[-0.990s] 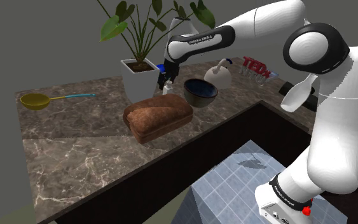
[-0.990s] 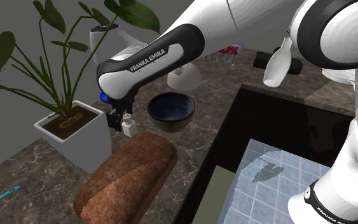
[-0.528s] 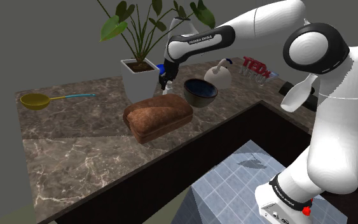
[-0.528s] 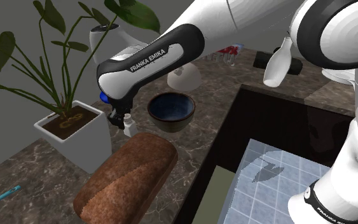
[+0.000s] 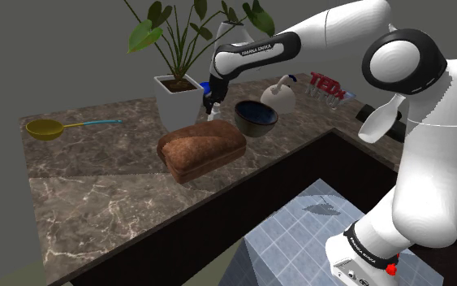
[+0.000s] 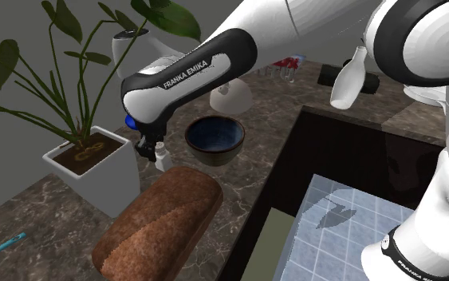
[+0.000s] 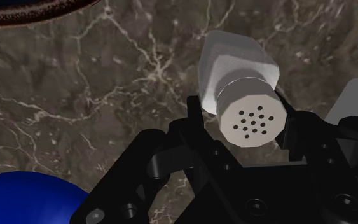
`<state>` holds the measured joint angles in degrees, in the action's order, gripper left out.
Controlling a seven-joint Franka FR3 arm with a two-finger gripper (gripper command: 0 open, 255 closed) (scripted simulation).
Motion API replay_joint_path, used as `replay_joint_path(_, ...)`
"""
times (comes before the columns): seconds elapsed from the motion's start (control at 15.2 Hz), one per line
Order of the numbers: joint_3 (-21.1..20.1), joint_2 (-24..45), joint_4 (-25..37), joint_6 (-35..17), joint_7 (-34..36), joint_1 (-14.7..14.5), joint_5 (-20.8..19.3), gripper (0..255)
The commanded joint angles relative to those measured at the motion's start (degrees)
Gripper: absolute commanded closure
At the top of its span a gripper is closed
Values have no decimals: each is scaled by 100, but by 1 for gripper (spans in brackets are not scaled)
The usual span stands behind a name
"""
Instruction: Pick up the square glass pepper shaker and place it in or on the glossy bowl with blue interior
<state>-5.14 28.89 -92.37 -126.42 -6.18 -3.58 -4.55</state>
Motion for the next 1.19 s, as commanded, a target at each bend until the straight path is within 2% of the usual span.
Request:
replay_joint_path(0.0,-4,-44,52,95,-6,1,7,255)
replay_joint_path(1.12,-35,-431,792,1219,-67,5,71,255)
